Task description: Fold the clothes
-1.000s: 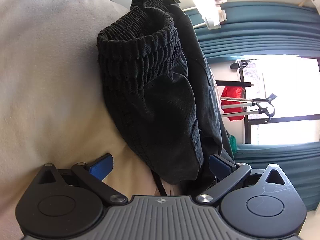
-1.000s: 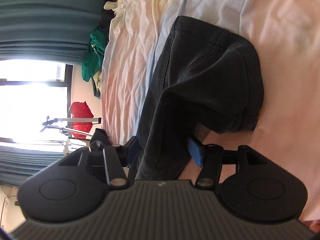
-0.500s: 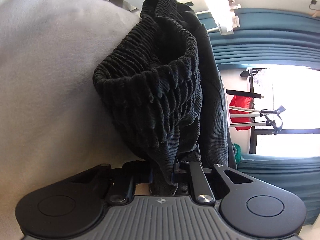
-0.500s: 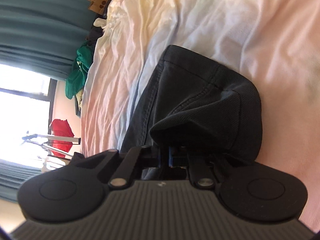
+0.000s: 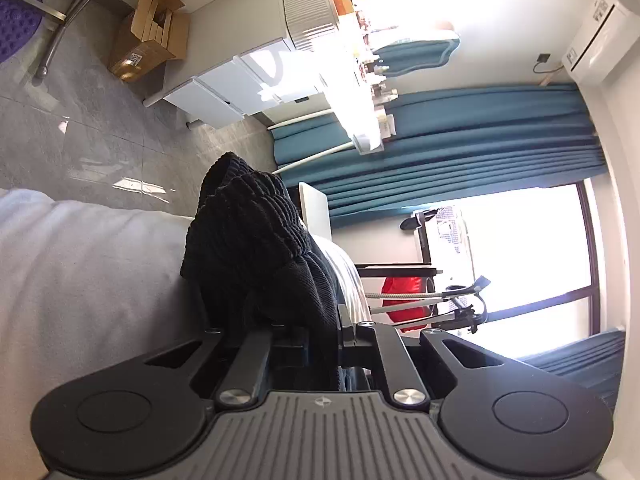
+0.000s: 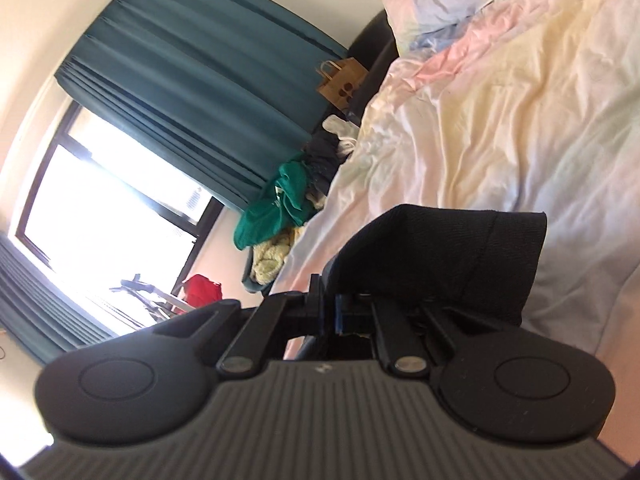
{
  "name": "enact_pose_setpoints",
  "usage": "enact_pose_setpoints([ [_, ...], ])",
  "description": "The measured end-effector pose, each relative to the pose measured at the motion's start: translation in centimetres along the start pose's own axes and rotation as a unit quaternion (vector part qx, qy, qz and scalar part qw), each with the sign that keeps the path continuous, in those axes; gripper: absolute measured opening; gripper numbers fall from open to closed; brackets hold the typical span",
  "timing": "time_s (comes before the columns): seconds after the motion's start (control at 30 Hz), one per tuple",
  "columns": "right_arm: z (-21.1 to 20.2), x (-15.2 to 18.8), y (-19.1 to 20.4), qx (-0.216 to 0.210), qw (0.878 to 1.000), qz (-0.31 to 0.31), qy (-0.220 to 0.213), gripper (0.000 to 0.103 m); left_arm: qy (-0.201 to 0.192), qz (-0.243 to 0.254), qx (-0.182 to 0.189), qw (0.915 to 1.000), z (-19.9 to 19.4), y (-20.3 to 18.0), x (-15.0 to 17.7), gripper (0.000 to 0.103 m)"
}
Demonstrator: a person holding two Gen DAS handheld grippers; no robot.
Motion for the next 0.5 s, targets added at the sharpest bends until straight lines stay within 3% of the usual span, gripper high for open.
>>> enact_pose_setpoints([
  [0.13,0.9,-0.3,-2.0,0.04,0.999,0.021,0.008,0.008,0.007,-0.034,-0.004,0.9994,-1.3,3.5,-0.6,0.012],
  [0.23,2.3,0.2,-6.6,0.105,0.988,0.1,0.044,0.009,0.016,-0.042,-0.017,0.9989,-1.0,5.2,0.0,0.012],
  [0.3,2.6,0.5,-8.6,0.122,0.981,0.142,0.057,0.009,0.016,-0.033,-0.025,0.999,-0.5,5.4,0.2,0.013],
  [0.4,2.4,0.8,-8.7,0.118,0.981,0.142,0.061,0.009,0.013,-0.014,-0.034,0.9992,0.6,5.3,0.4,0.013],
  [0.5,0.7,0.7,-4.4,0.06,0.994,0.09,0.034,0.009,0.01,-0.007,-0.036,0.9993,0.5,4.8,0.4,0.013],
])
Point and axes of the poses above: each gripper's, at about its wrist camera, not at the fingertips, and z roughly the way its jaws point, y to its left, x to its underside, the point moved 8 cm from there along z, roughly the way its jaws point, and after that the axes turned 11 degrees about z, right-handed, at the moved point
